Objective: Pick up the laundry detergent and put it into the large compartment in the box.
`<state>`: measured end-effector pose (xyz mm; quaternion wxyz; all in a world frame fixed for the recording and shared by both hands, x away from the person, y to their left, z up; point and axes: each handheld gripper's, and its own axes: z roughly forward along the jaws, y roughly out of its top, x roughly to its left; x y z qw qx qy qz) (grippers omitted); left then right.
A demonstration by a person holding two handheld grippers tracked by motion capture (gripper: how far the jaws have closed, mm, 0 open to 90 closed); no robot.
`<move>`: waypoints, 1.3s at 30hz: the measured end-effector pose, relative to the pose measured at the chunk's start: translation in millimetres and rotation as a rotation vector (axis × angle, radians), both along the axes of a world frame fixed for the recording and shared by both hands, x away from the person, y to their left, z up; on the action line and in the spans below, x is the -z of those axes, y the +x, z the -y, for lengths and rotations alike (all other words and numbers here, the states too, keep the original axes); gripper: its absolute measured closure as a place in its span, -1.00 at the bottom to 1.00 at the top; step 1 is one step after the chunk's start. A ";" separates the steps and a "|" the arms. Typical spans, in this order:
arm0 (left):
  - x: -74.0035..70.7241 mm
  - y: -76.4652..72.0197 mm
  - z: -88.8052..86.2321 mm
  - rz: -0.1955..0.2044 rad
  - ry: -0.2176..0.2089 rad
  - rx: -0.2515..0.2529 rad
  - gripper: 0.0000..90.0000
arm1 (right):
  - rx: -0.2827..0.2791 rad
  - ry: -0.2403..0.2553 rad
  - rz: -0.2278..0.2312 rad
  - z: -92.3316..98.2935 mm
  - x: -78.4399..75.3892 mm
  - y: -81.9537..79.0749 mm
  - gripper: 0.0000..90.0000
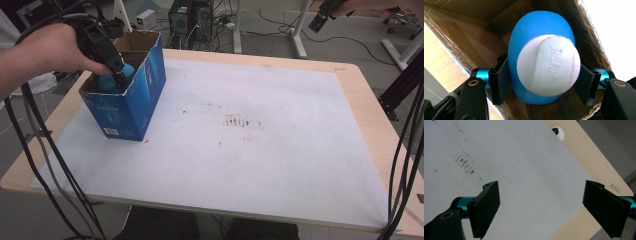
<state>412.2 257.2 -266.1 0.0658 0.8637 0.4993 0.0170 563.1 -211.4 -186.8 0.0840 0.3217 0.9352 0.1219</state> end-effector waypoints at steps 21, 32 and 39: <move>-0.9 0.0 1.8 -0.010 -0.002 0.019 -0.27 | 0.003 0.002 0.000 -0.1 -2.2 -2.7 -0.70; -6.6 -1.2 3.6 -0.011 -0.010 0.066 -0.45 | 0.000 0.006 0.002 1.6 -2.8 -3.6 -0.70; -16.2 -2.7 4.5 0.001 -0.009 0.091 -0.51 | 0.000 0.008 0.000 1.4 -2.7 -4.4 -0.70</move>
